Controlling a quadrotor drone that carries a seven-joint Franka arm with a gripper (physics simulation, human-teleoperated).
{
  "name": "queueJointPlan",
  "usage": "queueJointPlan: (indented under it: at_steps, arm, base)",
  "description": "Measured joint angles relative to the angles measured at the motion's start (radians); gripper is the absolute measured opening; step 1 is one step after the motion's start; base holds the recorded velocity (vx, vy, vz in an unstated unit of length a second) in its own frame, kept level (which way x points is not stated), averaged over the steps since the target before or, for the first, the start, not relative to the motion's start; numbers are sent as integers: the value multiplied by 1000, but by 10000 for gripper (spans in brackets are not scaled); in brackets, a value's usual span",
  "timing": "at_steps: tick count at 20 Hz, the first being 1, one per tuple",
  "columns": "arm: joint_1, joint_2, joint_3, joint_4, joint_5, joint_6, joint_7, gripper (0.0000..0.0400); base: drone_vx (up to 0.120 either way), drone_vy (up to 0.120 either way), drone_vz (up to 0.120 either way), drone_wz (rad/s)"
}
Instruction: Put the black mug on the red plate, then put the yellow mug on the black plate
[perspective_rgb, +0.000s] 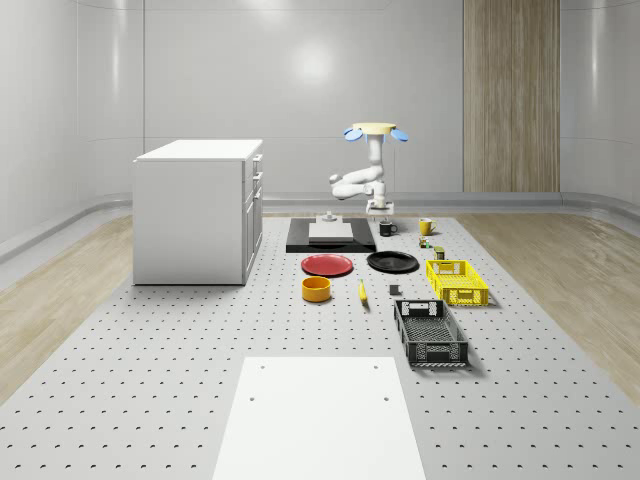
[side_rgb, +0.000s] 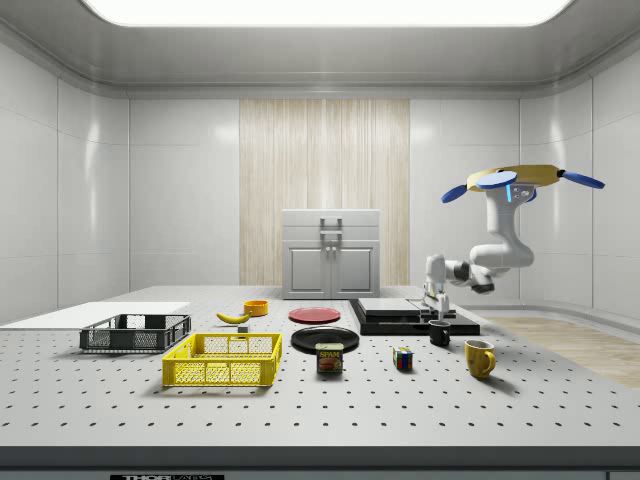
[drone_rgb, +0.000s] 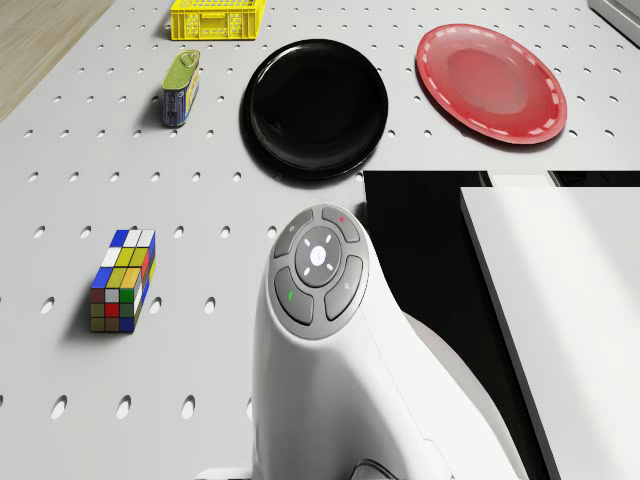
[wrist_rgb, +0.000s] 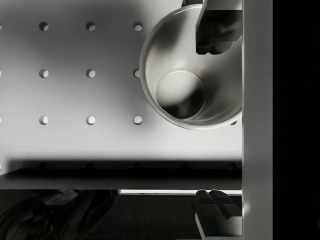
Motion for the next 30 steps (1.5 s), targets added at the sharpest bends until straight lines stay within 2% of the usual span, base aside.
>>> queueJointPlan:
  at_steps: [5,11,12,13,15,18,23,30]
  arm:
    - [-2,-30,-58,17,-49,50,-5,400]
    - [-9,-50,-86,29,-72,82,-4,400]
    - [-10,-52,-88,30,-73,85,-3,377]
    - [-11,-54,-89,31,-74,88,-3,318]
    - [-13,-59,-91,32,-74,93,-1,236]
    - [-16,-64,-91,33,-74,100,1,170]
    - [-20,-70,-65,26,-47,95,8,127]
    - [-28,-73,14,7,31,70,24,113]
  base:
    - [0,0,0,0]
    - [0,0,0,0]
    - [0,0,0,0]
    - [0,0,0,0]
    - [0,0,0,0]
    - [0,0,0,0]
    - [0,0,8,0]
    - [0,0,120,0]
